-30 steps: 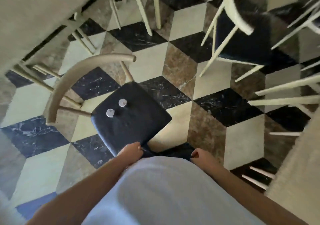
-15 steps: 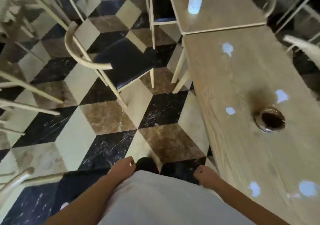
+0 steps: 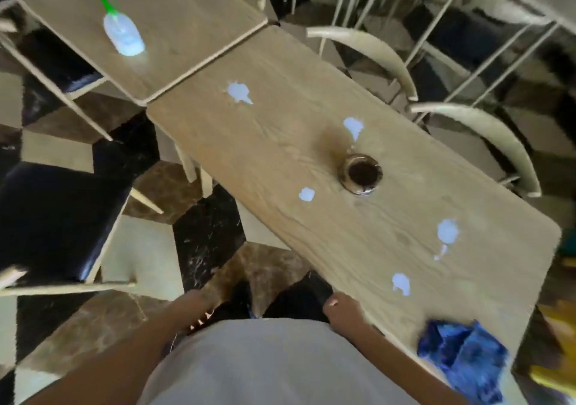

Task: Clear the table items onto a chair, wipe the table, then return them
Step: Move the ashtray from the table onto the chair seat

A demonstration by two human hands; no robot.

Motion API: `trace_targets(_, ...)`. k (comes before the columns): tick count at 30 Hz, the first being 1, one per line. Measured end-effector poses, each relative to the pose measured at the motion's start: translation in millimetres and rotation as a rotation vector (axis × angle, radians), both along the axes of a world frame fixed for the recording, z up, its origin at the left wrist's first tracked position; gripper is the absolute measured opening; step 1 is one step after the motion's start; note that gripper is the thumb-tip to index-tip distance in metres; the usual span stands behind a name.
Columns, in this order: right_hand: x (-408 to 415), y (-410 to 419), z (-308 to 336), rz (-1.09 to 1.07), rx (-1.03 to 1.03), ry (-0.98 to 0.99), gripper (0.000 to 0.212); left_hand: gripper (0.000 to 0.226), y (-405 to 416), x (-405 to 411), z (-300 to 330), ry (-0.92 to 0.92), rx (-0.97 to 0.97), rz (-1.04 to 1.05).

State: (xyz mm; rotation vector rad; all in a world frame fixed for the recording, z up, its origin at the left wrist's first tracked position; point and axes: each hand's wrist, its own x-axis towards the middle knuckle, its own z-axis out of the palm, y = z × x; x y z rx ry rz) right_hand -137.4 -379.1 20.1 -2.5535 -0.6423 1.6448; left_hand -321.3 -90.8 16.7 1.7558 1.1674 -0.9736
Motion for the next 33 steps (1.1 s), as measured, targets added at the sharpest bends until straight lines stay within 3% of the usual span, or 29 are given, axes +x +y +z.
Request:
trace_targets(1, 0, 3, 17, -0.023, 0.004, -0.003, 0.02, 0.022, 1, 13, 2, -0.015, -0.009, -0.003)
trace_targets(2, 2, -2, 7, 0.077, 0.061, -0.246, 0.017, 0.021, 2, 27, 0, -0.04, -0.003, -0.044)
trace_targets(3, 11, -6, 4, 0.044, 0.097, -0.276, 0.014, 0.021, 1, 41, -3, -0.06, 0.005, -0.101)
trace_targets(6, 36, -6, -3, -0.233, 0.018, -0.152, 0.01, 0.027, -3, 79, -10, -0.094, 0.049, -0.195)
trace_targets(9, 68, 2, 2, -0.393, 0.019, -0.084, 0.003, 0.019, -4, 113, -10, -0.074, 0.07, -0.274)
trace_targets(13, 126, 16, 3, -0.488, 0.078, -0.146, 0.024, 0.013, -2, 157, -6, -0.128, 0.115, -0.303)
trace_targets(17, 186, 36, 15, -0.536, 0.159, -0.36, 0.049, 0.013, -6, 174, -4, -0.117, 0.111, -0.3)
trace_targets(23, 252, 65, 14, -0.405, 0.198, -0.639, 0.079, 0.011, -4, 166, -11, -0.05, 0.108, -0.367)
trace_targets(33, 291, 96, -5, -0.113, 0.131, -0.529, 0.12, 0.011, -7, 140, -18, -0.021, 0.141, -0.261)
